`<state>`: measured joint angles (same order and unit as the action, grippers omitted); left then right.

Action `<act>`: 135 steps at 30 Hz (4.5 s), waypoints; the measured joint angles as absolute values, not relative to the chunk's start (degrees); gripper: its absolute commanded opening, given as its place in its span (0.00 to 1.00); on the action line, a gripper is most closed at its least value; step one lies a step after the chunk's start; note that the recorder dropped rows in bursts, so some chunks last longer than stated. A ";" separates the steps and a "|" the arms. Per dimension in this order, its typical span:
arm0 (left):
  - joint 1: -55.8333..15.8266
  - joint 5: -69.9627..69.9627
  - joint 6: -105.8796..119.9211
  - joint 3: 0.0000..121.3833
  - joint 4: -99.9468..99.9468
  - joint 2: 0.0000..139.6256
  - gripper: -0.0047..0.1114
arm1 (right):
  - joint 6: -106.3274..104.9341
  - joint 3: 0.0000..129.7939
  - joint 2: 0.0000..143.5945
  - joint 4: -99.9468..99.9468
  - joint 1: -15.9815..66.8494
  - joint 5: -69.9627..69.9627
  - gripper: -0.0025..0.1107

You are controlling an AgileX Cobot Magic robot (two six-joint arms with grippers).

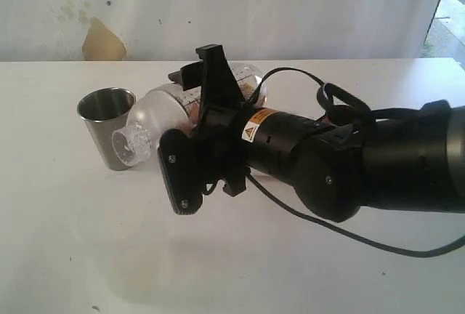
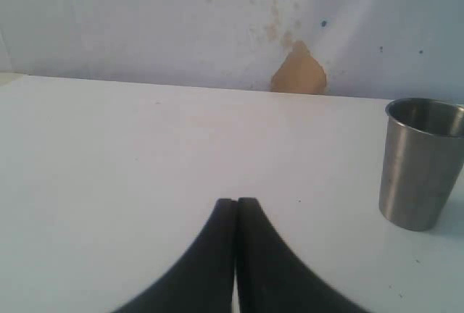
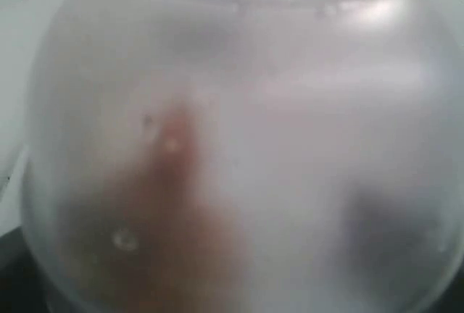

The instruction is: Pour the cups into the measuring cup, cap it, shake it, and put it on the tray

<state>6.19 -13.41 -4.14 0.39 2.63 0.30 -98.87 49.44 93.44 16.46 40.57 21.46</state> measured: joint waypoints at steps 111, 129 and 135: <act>6.19 -13.41 -4.14 0.39 2.63 0.30 0.04 | -121.37 49.48 95.89 6.50 40.57 30.67 0.02; 6.19 -13.41 -4.14 0.39 2.63 0.30 0.04 | -121.37 49.48 95.89 4.24 40.57 34.70 0.02; 6.19 -13.41 -4.14 0.39 2.63 0.30 0.04 | -121.37 49.48 95.89 4.24 40.57 34.80 0.02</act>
